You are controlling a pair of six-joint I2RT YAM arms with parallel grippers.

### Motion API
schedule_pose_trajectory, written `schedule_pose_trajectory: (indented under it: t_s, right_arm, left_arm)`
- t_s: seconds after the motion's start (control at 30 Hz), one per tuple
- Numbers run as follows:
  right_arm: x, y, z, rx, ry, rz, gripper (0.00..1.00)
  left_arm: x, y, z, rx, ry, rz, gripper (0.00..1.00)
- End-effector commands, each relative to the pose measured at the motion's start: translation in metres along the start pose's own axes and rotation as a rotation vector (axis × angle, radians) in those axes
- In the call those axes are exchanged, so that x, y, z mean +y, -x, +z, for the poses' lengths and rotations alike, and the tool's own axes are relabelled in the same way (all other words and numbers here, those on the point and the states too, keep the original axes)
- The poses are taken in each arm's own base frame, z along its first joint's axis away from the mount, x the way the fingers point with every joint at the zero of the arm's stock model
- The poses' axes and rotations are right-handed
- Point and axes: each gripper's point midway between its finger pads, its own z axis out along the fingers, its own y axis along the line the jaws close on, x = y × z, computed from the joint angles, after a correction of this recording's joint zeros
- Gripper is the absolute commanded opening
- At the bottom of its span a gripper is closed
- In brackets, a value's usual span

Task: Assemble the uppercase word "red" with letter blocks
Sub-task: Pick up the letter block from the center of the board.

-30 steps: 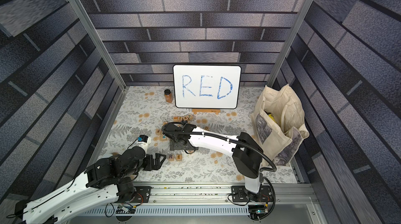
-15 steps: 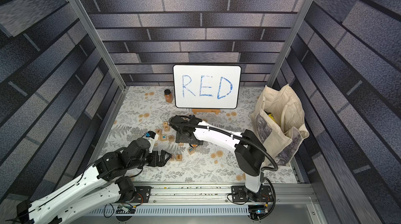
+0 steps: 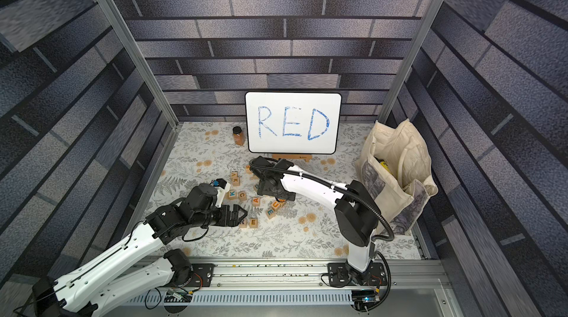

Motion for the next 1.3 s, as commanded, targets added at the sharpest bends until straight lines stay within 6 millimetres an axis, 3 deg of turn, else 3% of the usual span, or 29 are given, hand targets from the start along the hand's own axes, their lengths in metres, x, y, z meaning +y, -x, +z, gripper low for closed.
schedule_pose_trajectory:
  t_s: [0.0, 0.23, 0.73, 1.27]
  right_arm:
    - [-0.016, 0.002, -0.007, 0.011, -0.021, 0.036, 1.0]
    - [-0.026, 0.011, 0.002, 0.028, -0.038, 0.054, 0.99]
    - [-0.043, 0.024, 0.026, 0.073, -0.048, 0.103, 0.88]
    - [-0.054, 0.025, 0.052, 0.127, -0.062, 0.129, 0.61]
  left_arm:
    - [-0.015, 0.017, -0.002, -0.026, -0.059, 0.041, 1.0]
    - [-0.018, 0.03, 0.012, -0.011, -0.066, 0.053, 1.0]
    - [-0.021, 0.051, 0.032, 0.016, -0.066, 0.061, 1.0]
    - [-0.017, 0.067, 0.05, 0.057, -0.075, 0.045, 1.0]
